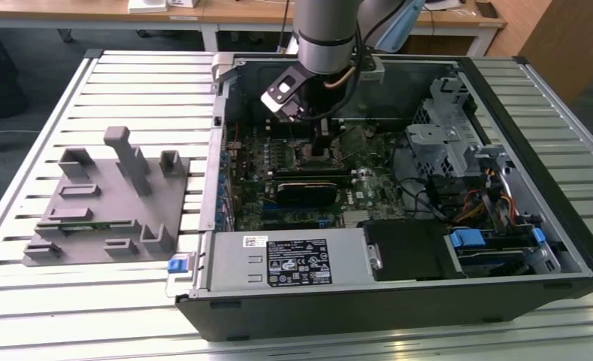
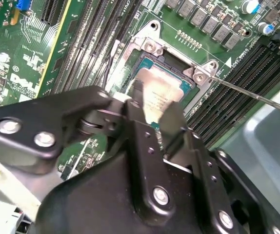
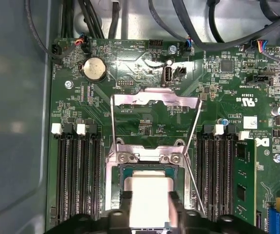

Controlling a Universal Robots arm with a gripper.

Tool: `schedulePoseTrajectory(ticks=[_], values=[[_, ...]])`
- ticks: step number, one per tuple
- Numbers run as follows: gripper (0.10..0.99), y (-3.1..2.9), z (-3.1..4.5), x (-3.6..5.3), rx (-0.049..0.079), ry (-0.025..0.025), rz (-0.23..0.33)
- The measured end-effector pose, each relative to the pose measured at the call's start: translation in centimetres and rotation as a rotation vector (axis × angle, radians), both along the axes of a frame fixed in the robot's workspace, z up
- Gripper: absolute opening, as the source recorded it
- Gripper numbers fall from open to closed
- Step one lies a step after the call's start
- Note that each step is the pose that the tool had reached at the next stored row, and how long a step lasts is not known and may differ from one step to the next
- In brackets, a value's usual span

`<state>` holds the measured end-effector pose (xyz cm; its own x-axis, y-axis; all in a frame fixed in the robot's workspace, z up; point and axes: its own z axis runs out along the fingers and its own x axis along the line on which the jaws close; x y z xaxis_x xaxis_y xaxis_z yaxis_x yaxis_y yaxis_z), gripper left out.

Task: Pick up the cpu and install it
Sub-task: 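Place the cpu into insertion slot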

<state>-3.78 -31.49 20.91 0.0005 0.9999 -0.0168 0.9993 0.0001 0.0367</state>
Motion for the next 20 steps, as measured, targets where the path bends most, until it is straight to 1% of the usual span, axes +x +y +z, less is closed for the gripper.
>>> schedulePoseTrajectory(ticks=[2,3,5,6,8,20], values=[[0.345,0.0,0.06,0.0,0.0,-0.0001,0.0],[0.345,0.0,0.1,0.0,0.0,0.0,0.0],[0.227,0.0,0.18,0.0,0.0,0.0,0.0],[0.227,0.0,0.22,0.0,0.0,0.0001,0.0],[0.11,0.0,0.33,0.0,0.0,0.0002,0.0],[0.106,0.0,1.32,0.0,0.0,0.0005,0.0]])
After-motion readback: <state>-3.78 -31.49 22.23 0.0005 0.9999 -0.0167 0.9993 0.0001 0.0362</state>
